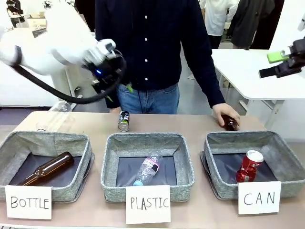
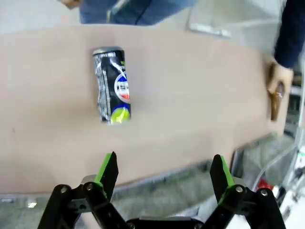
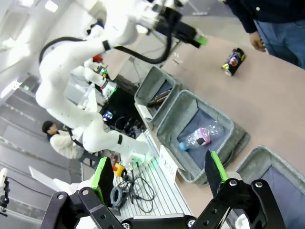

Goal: Sort the can waste into the basket.
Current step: Pick up the can waste from the table and place it in the right Fabric basket.

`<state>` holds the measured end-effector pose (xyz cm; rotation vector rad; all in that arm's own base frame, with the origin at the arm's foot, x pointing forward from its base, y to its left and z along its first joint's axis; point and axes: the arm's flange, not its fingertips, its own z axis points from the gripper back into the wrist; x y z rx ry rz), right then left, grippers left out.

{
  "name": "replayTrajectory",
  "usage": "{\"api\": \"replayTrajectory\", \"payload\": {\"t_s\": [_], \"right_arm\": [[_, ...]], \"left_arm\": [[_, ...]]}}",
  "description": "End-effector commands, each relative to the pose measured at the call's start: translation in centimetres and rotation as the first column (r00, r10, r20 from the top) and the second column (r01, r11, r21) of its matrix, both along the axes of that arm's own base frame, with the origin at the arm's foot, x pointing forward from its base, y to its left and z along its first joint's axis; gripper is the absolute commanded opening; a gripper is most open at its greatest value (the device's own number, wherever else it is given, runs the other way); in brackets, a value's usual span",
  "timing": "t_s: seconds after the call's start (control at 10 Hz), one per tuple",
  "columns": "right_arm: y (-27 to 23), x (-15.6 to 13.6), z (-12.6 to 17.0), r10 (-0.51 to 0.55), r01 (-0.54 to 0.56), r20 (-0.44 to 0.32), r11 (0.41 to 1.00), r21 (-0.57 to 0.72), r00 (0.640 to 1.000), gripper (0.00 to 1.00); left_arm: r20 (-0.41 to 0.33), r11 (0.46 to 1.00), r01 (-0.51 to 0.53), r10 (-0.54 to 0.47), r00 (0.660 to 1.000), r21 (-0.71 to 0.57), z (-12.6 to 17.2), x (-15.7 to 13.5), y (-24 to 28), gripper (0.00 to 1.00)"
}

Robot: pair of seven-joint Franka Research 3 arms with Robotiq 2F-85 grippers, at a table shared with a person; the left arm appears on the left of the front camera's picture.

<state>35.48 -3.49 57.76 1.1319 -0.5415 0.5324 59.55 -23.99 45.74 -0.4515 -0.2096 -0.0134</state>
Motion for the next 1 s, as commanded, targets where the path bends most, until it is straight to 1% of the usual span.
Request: {"api": "replayTrajectory", "payload": {"t_s": [0.0, 0.1, 0.2, 0.4, 0.5, 0.6, 0.7, 0.9], "right_arm": [[-0.1, 0.1, 0.4, 0.002, -0.002, -0.006, 1.000, -0.004, 1.000, 1.00], [-0.1, 0.1, 0.4, 0.002, -0.002, -0.006, 1.000, -0.004, 1.000, 1.00], [-0.1, 0.1, 0.4, 0.002, -0.002, -0.006, 1.000, -0.004, 1.000, 1.00], [-0.1, 0.1, 0.4, 0.002, -0.002, -0.006, 1.000, -0.004, 1.000, 1.00], [-0.1, 0.1, 0.4, 0.002, -0.002, -0.006, 1.000, -0.004, 1.000, 1.00], [-0.1, 0.1, 0.4, 0.002, -0.002, -0.006, 1.000, -0.004, 1.000, 1.00], [-0.1, 0.1, 0.4, 0.002, -0.002, -0.006, 1.000, -0.004, 1.000, 1.00], [-0.1, 0.1, 0.4, 0.002, -0.002, -0.006, 1.000, -0.004, 1.000, 1.00]], "left_arm": [[-0.068, 0.985, -0.136, 0.143, 0.987, 0.104, -2.8, 4.9, -2.1, 1.00], [-0.098, 0.974, -0.158, 0.175, 0.980, 0.162, -4.5, 6.0, -2.8, 1.00], [-0.121, 0.968, -0.164, 0.189, 0.974, 0.192, -5.7, 6.6, -3.2, 1.00], [-0.135, 0.960, -0.168, 0.201, 0.970, 0.224, -8.7, 7.8, -4.0, 1.00], [-0.195, 0.959, -0.130, 0.182, 0.964, 0.253, -11.0, 8.7, -4.4, 1.00], [-0.227, 0.954, -0.110, 0.177, 0.958, 0.277, -12.5, 9.1, -4.6, 1.00], [-0.231, 0.944, -0.109, 0.186, 0.955, 0.311, -13.2, 9.3, -4.7, 1.00], [-0.219, 0.932, -0.100, 0.185, 0.958, 0.348, -13.5, 9.4, -4.7, 1.00]]}}
